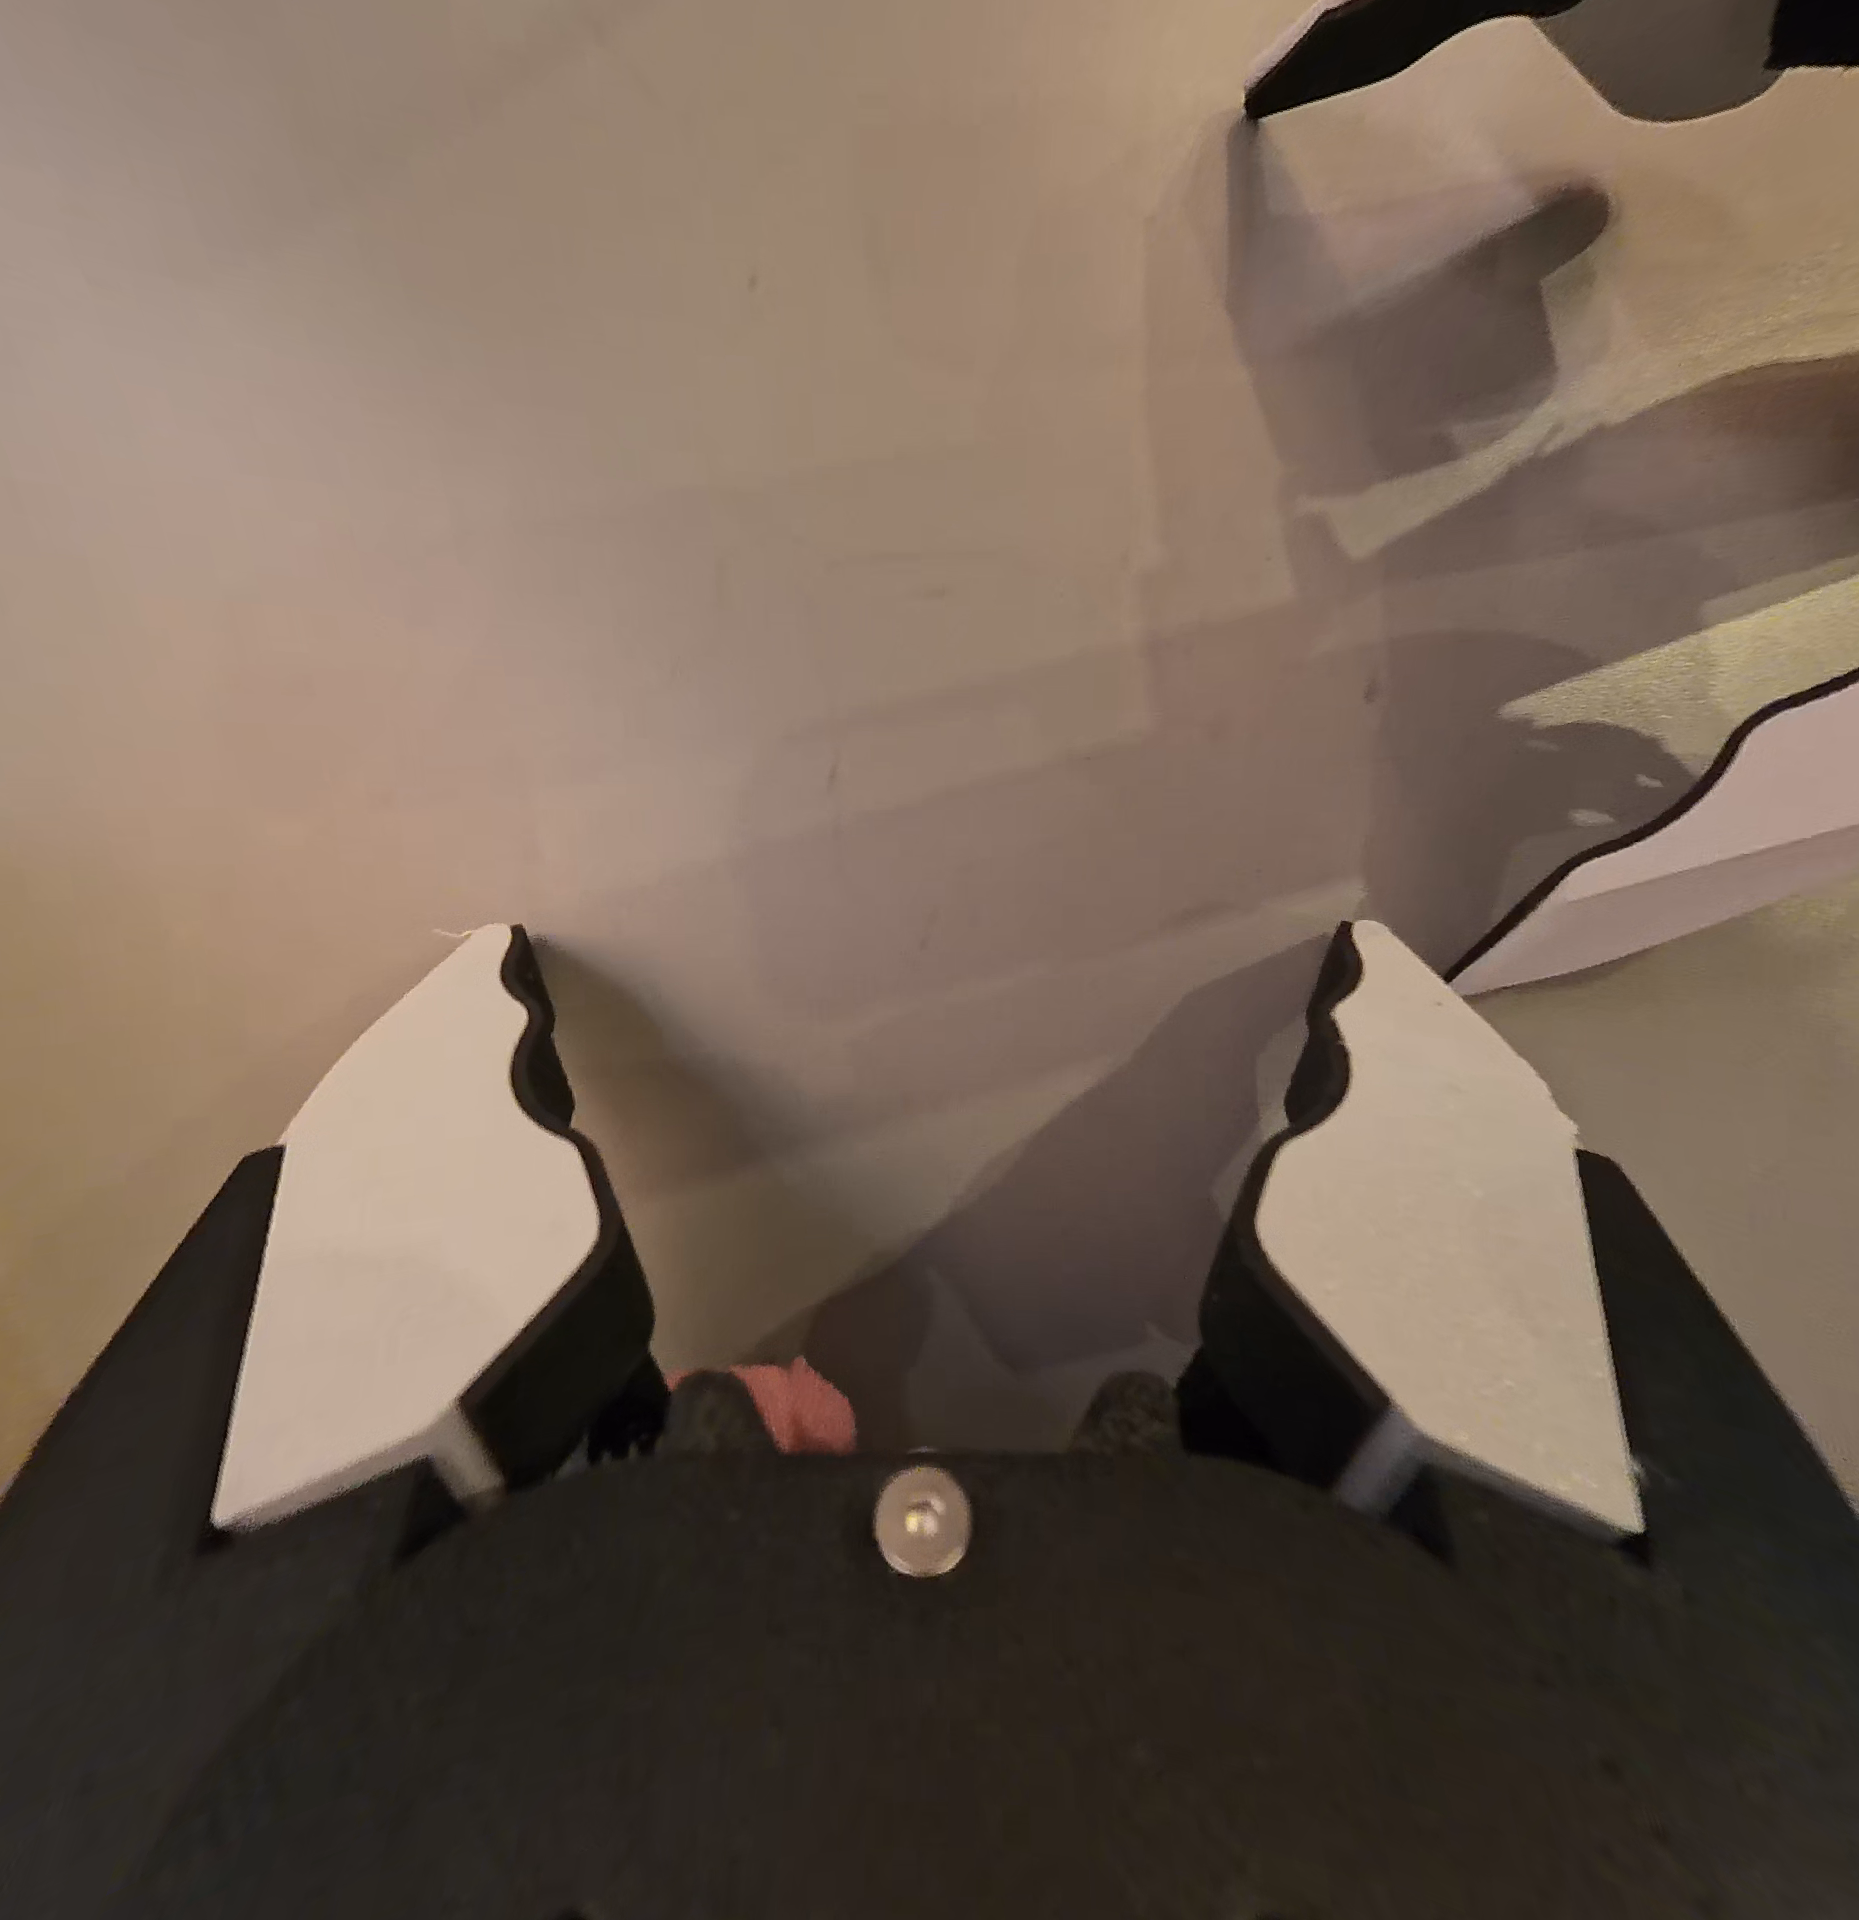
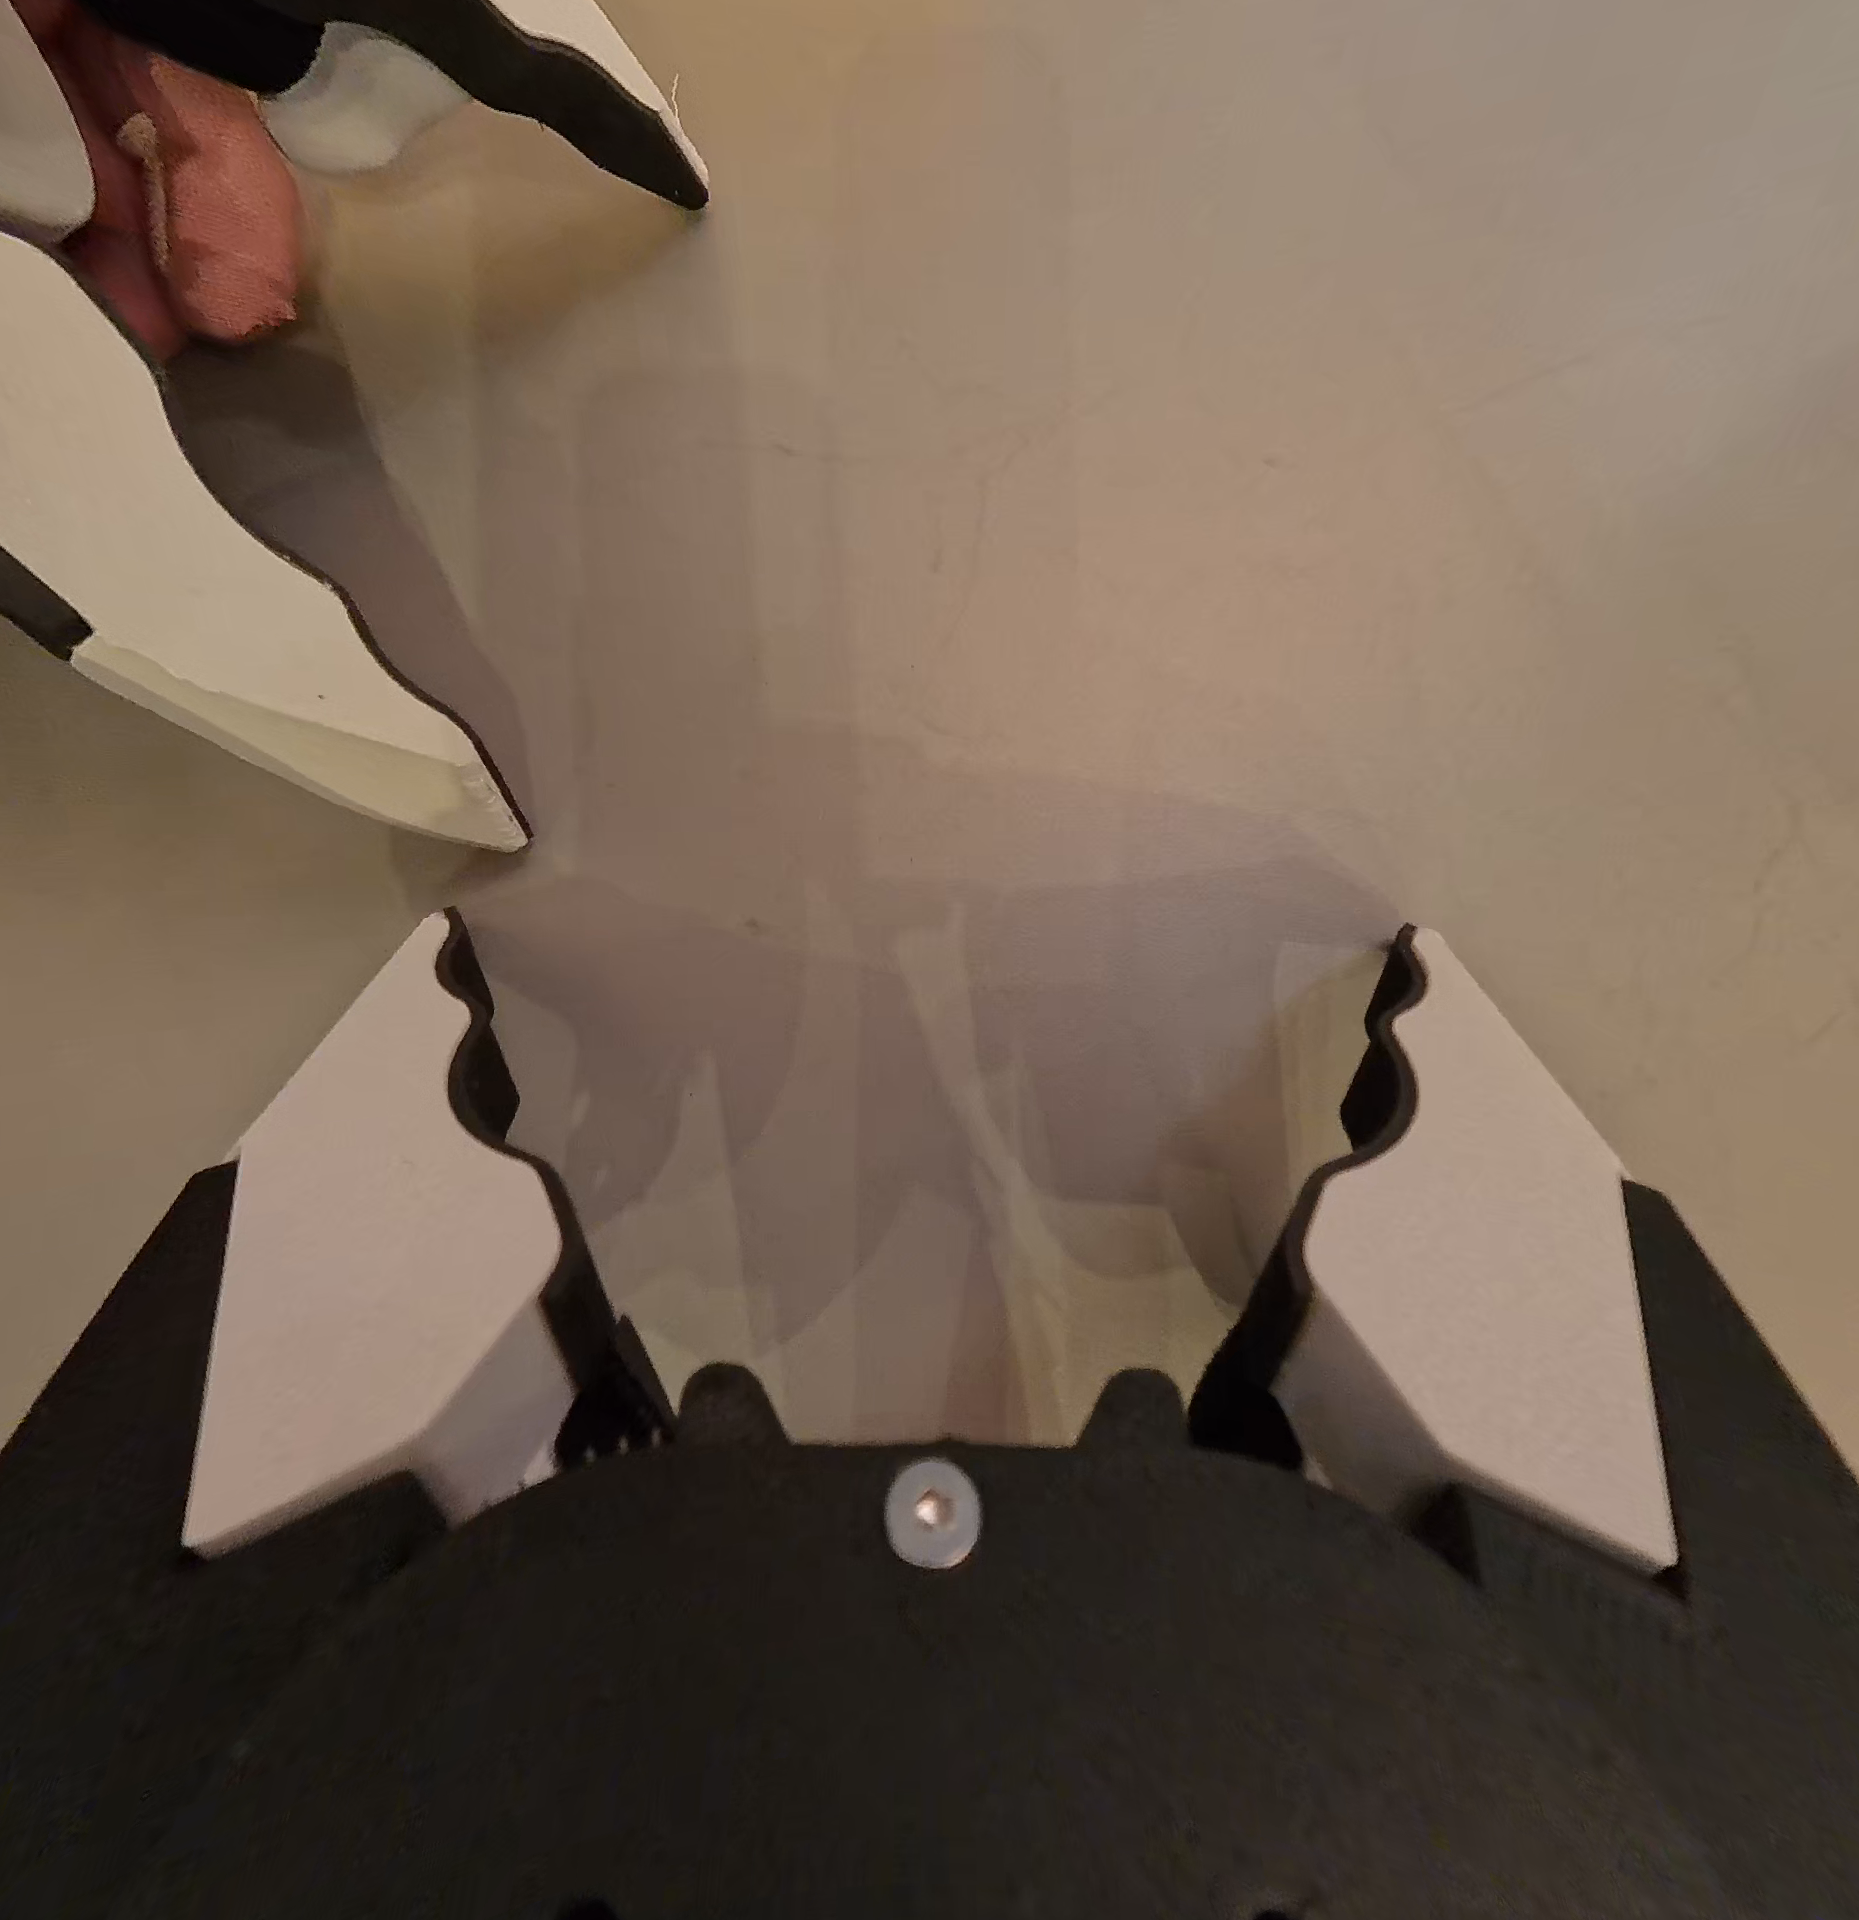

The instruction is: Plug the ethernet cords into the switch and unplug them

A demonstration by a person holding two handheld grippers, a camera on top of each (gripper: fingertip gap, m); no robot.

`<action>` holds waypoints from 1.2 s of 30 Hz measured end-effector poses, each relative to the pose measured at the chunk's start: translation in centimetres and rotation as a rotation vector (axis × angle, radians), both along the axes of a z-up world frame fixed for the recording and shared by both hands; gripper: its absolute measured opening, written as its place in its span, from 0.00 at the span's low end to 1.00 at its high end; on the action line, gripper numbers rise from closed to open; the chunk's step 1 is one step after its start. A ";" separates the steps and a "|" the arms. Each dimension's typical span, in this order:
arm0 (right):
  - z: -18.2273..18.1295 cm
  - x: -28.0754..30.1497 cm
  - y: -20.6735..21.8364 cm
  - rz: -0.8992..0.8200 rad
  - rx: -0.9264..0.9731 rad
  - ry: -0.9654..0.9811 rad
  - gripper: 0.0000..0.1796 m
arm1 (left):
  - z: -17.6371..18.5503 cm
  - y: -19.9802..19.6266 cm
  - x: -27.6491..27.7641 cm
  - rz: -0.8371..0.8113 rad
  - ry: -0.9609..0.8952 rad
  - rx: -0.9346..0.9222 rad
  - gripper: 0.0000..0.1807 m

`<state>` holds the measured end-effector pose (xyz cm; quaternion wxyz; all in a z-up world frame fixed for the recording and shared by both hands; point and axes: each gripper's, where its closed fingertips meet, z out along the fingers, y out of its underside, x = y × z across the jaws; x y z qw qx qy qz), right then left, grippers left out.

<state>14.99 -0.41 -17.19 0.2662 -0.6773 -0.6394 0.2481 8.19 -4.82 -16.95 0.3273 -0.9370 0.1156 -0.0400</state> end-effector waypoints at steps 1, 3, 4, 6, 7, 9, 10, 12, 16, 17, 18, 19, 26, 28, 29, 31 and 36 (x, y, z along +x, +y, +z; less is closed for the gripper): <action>0.0 0.0 0.0 0.000 0.000 0.000 0.89 | 0.0 0.0 0.0 0.001 0.000 0.001 0.74; 0.0 0.0 0.0 0.000 0.000 0.000 0.89 | 0.1 0.0 0.1 -0.005 0.000 0.007 0.73; 0.0 0.0 0.0 0.000 0.000 0.000 0.89 | 0.1 -0.1 0.1 -0.004 -0.001 0.008 0.72; 0.0 0.0 0.0 0.000 0.000 0.000 0.89 | 0.3 -0.1 0.3 -0.018 0.001 0.026 0.65; 0.0 0.0 0.0 0.000 0.000 0.000 0.89 | 0.4 -0.1 0.3 -0.009 -0.001 0.028 0.64; 0.0 0.0 0.0 0.000 0.000 0.000 0.89 | 0.4 -0.2 0.4 -0.019 -0.005 0.030 0.63; 0.0 0.0 0.0 0.000 0.000 0.000 0.89 | 0.4 -0.3 0.4 -0.032 -0.005 0.028 0.64; 0.0 0.0 0.0 0.000 0.000 0.000 0.89 | 0.1 -0.4 0.7 -0.054 -0.006 0.011 0.72; 0.0 0.0 0.0 0.000 0.000 0.000 0.89 | -0.2 -0.2 0.7 -0.043 0.001 -0.006 0.78; 0.0 0.0 0.0 0.000 0.000 0.000 0.89 | -0.2 -0.2 0.7 -0.039 0.002 -0.012 0.80; 0.0 0.0 0.0 0.000 0.000 0.000 0.89 | -0.3 -0.1 0.6 -0.038 0.003 -0.015 0.81; 0.0 0.0 0.0 0.000 0.000 0.000 0.89 | -0.3 -0.1 0.5 -0.041 0.002 -0.014 0.81; 0.0 0.0 0.0 0.000 0.000 0.000 0.89 | -0.3 0.0 0.5 -0.048 0.002 -0.014 0.81; 0.0 0.0 0.0 0.000 0.000 0.000 0.89 | -0.3 0.0 0.5 -0.047 0.002 -0.014 0.81; 0.0 0.0 0.0 0.000 0.000 0.000 0.89 | -0.3 -0.1 0.5 -0.047 0.002 -0.014 0.81; 0.0 0.0 0.0 0.000 0.000 0.000 0.89 | -0.2 -0.1 0.5 -0.043 0.002 -0.015 0.81; 0.0 0.0 0.0 0.000 0.000 0.000 0.89 | -0.2 -0.1 0.5 -0.045 0.001 -0.015 0.81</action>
